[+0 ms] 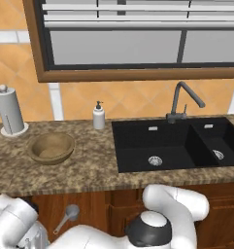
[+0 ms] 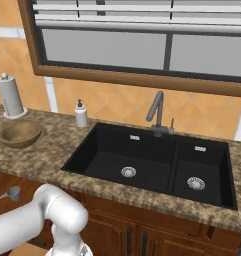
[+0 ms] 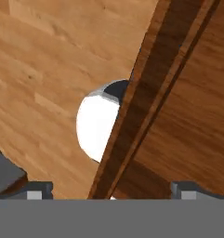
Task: Pick the measuring cup from the drawer and place it on the counter.
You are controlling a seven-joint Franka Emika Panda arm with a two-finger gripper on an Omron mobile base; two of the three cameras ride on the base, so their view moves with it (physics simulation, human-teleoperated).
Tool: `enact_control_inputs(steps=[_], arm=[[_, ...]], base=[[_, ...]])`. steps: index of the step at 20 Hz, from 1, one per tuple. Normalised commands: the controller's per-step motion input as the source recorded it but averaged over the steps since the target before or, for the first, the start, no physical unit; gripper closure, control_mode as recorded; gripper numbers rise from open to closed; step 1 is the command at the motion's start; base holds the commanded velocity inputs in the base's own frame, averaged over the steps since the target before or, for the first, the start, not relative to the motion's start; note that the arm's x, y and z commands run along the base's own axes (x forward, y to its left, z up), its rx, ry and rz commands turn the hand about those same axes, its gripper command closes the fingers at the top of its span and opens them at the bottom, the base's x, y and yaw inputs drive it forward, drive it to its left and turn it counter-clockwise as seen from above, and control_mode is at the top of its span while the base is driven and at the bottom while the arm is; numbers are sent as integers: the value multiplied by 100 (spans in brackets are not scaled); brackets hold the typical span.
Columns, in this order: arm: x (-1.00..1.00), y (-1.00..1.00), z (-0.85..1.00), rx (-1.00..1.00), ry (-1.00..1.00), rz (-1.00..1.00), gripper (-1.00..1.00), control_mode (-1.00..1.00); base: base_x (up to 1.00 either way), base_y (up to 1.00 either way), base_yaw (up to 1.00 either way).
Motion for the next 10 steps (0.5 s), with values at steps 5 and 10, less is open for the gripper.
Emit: enact_control_inputs(steps=[5, 10], arm=[[88, -7, 68, 0, -1, -66, -100, -100], [53, -30, -47, -6, -8, -71, -100, -100]], base=[[0, 0, 0], [0, 0, 0]])
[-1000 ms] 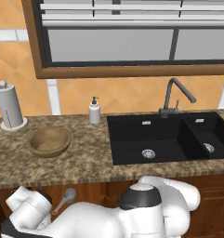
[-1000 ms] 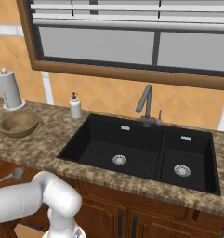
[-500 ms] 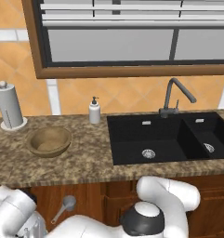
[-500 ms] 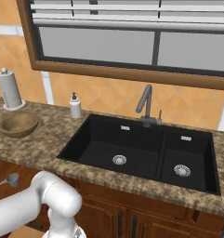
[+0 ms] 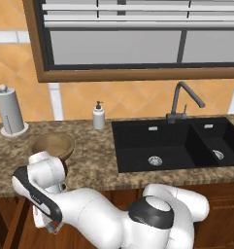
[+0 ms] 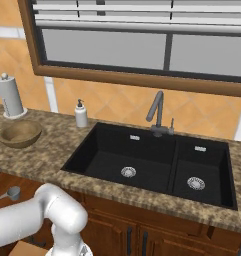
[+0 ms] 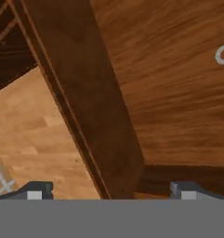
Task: Pick the measuring cup from the drawer and place it on the counter.
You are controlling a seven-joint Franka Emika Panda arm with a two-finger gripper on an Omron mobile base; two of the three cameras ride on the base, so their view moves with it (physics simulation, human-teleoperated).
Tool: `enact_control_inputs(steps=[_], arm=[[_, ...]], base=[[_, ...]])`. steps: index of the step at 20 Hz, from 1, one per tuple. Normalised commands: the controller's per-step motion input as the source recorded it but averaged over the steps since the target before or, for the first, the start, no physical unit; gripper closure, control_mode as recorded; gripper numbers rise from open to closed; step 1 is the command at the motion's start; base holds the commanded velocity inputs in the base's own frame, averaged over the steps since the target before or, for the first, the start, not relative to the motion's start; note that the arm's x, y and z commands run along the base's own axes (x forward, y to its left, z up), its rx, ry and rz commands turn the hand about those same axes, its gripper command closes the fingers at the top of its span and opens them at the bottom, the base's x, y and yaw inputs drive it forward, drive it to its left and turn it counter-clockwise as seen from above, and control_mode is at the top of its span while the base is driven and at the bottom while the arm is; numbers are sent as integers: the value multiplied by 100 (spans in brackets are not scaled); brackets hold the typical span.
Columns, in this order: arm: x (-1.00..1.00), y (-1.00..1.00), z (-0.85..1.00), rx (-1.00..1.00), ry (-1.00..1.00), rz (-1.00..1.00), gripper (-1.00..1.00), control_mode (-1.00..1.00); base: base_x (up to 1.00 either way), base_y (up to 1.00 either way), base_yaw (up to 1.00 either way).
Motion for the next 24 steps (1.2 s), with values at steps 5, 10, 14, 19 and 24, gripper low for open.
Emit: enact_control_inputs(steps=[5, 10, 14, 19, 24], arm=[[2, 6, -69, -17, -27, -57, -100, -100], [52, 17, -20, -18, -18, -61, -100, -100], [95, 4, -54, -23, -3, -67, -100, -100], [86, 46, -47, -28, 1, -48, -100, -100], [5, 18, -39, -19, -1, 0, -100, -100]], base=[[0, 0, 0], [0, 0, 0], [0, 0, 0], [0, 0, 0], [0, 0, 0]])
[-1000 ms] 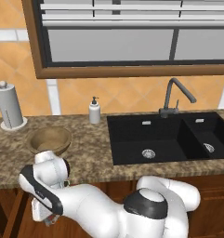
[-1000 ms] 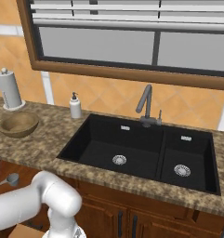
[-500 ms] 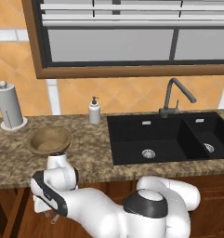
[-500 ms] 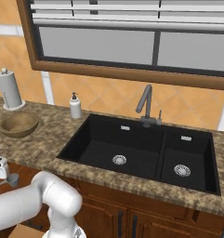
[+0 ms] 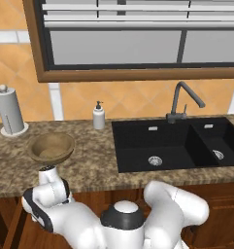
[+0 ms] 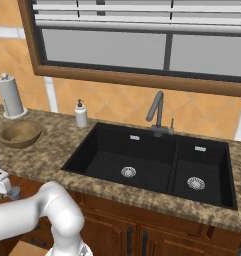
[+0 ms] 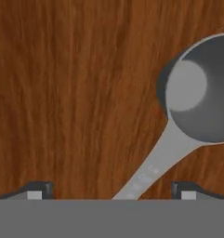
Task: Pick the measuring cup from the drawer and place it on the counter.
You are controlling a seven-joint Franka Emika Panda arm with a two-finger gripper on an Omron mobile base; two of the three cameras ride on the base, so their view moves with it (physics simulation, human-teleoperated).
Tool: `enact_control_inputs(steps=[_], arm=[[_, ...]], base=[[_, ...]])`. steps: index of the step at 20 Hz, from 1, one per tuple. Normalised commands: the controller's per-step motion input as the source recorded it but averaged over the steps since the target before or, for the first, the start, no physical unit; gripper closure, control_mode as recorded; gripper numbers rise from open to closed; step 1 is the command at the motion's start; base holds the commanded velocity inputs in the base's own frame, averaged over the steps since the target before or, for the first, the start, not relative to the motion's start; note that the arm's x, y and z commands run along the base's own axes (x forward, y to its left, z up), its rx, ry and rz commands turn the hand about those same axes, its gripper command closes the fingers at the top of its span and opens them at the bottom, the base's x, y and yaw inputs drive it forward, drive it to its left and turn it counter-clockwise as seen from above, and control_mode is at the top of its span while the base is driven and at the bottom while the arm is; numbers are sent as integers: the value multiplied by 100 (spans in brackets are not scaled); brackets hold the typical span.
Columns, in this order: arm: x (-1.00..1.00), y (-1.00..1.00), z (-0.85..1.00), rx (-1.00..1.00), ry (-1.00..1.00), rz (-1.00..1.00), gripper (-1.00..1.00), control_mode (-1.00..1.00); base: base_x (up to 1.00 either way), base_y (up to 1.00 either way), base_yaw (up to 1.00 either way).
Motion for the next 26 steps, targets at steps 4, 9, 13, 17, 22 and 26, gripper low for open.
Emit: enact_control_inputs(steps=[4, 9, 13, 17, 22, 26], arm=[[5, 0, -60, -21, -8, -1, -100, -100], [-6, -4, -28, -4, -2, -3, -100, -100], [-40, -41, 15, 4, -20, -8, -100, -100], [0, -3, -4, 0, -3, -1, -100, -100], [0, -17, -30, -5, -3, 0, 100, -100], [-4, 3, 21, 0, -2, 0, 100, -100]], base=[[0, 0, 0], [0, 0, 0], [0, 0, 0], [0, 0, 0], [0, 0, 0], [0, 0, 0]])
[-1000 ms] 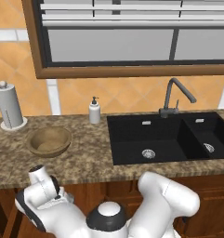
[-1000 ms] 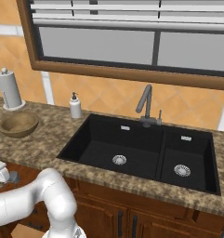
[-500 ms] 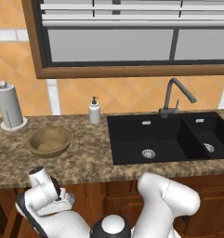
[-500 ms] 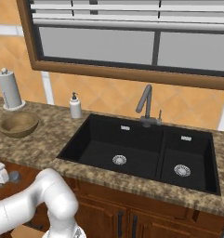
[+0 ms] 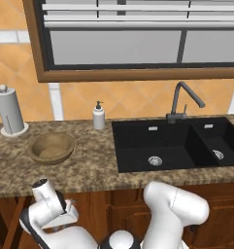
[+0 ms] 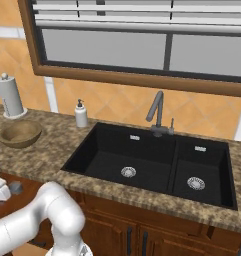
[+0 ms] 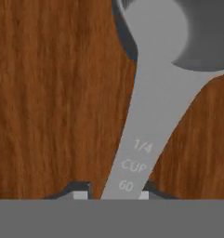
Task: Pick the measuring cup from the drawer and place it on the counter.
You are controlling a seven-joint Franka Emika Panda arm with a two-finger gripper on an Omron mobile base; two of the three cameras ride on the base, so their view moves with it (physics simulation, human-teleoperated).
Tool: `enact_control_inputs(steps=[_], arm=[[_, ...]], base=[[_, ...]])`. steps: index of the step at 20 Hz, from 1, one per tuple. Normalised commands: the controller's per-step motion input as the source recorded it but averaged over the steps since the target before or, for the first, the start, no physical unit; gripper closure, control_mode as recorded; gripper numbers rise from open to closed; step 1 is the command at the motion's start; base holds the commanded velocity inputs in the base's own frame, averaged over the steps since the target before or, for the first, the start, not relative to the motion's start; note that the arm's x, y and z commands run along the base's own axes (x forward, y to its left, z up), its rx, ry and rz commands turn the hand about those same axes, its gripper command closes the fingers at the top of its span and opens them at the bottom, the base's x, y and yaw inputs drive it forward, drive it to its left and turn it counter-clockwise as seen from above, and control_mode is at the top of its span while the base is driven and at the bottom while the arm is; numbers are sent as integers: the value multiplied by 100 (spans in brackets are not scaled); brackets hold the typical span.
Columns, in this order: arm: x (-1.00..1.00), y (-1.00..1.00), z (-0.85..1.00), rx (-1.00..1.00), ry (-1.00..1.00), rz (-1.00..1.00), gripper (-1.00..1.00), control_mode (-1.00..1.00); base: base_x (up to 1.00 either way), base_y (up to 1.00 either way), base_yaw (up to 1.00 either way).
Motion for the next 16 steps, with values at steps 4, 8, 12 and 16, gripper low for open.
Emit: enact_control_inputs(steps=[4, 8, 12, 16], arm=[[-50, 19, 96, 0, -4, -4, 100, -100], [-85, 5, 94, 0, 8, -12, 100, -100], [-68, -1, 99, 1, 5, -27, 100, -100], [16, -30, 100, -2, -26, -33, 100, -100]], base=[[0, 0, 0], [0, 0, 0], [0, 0, 0], [0, 0, 0]])
